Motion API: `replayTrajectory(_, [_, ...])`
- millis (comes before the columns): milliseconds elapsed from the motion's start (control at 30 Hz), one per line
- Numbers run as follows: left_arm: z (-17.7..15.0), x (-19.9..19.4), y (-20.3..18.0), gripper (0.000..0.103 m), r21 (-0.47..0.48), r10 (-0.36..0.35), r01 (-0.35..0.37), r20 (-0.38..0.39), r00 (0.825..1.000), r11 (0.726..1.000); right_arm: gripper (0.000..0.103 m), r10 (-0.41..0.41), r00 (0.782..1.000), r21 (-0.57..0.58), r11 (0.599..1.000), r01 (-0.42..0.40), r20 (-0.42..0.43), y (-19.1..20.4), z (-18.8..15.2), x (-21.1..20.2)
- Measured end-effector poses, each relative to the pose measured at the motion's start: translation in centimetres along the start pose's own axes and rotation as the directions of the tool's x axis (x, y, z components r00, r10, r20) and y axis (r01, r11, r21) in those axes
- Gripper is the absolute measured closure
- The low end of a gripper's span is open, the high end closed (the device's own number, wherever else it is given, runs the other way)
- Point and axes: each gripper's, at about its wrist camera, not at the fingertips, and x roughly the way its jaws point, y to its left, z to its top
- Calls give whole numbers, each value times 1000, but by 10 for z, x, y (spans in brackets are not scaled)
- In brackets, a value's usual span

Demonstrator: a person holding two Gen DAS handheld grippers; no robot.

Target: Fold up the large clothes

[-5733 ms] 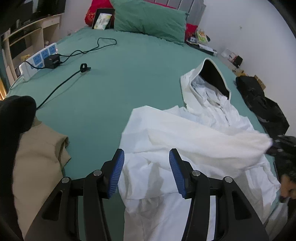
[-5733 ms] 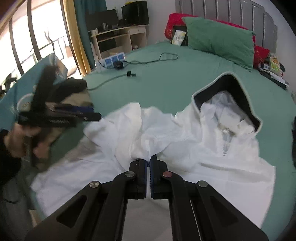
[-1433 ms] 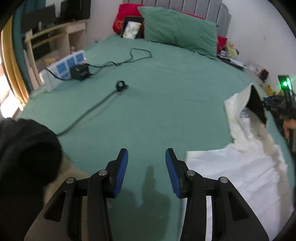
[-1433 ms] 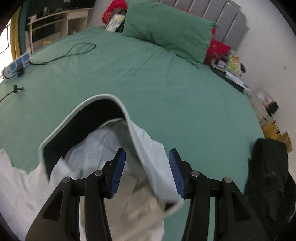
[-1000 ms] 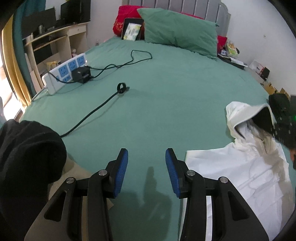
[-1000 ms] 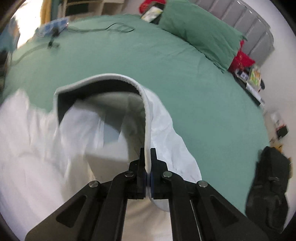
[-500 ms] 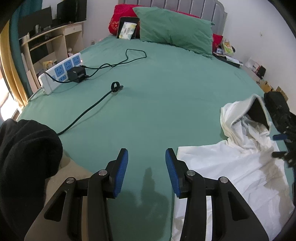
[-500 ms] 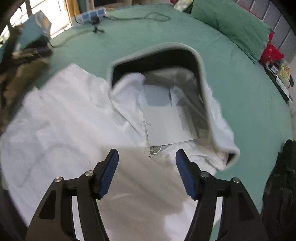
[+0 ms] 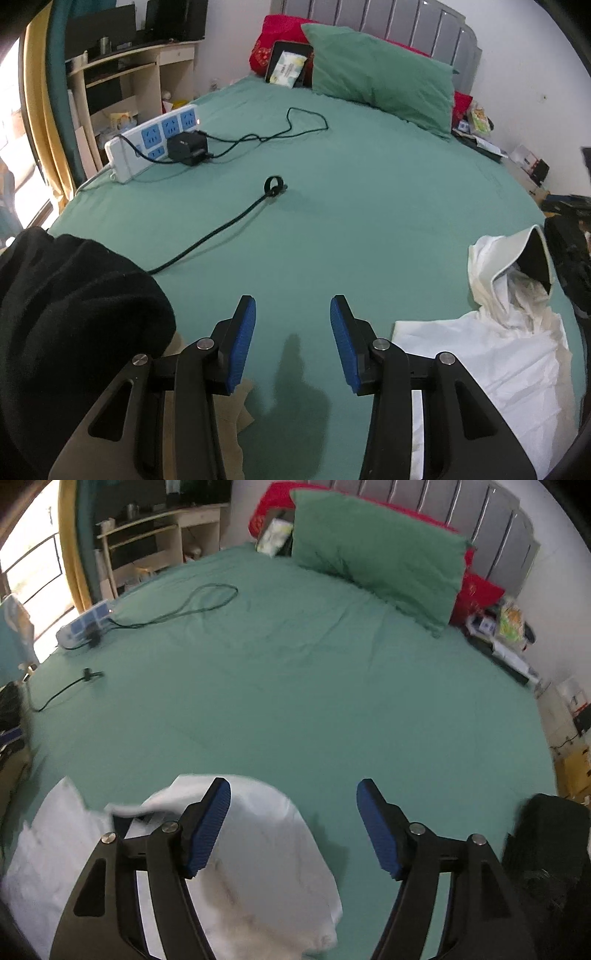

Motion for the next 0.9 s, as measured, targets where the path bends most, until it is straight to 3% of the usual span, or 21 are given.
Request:
replayTrajectory(133, [-1,1,-3,58,28,1,-1,2,1000,1000,32,91,993,-49,994,-95,-74,11,-8,37])
replayTrajectory(267, [-5,1,-6,58,40,-12,12,-5,1000,999,32,213,961,-127,963,-237,-177,29,-38,52])
replayTrajectory(333, [-6,2,-8,58,39,-23,24,-12,1000,999,30,218,953,-164,953,-255,-212,35,-53,56])
replayTrajectory(467, [-7,0,-10,58,42,-30,31,-10,999,999,11,177,945,-267,930,-252,-274,52,-75,70])
replayTrajectory(600, [-6,2,-7,58,36,-24,24,-10,1000,999,2,204,933,-323,898,-299,-297,53,-73,75])
replayTrajectory(667, [-7,5,-5,58,32,-22,22,-17,1000,999,2,264,908,-319,873,-368,-326,50,-69,79])
replayTrajectory(767, [-9,8,-7,58,39,-18,19,-29,999,999,0,303,849,-312,834,-456,-432,47,-69,99])
replayTrajectory(900, [-12,9,-12,58,53,-23,25,-36,999,998,0,295,852,-326,830,-453,-432,54,-62,106])
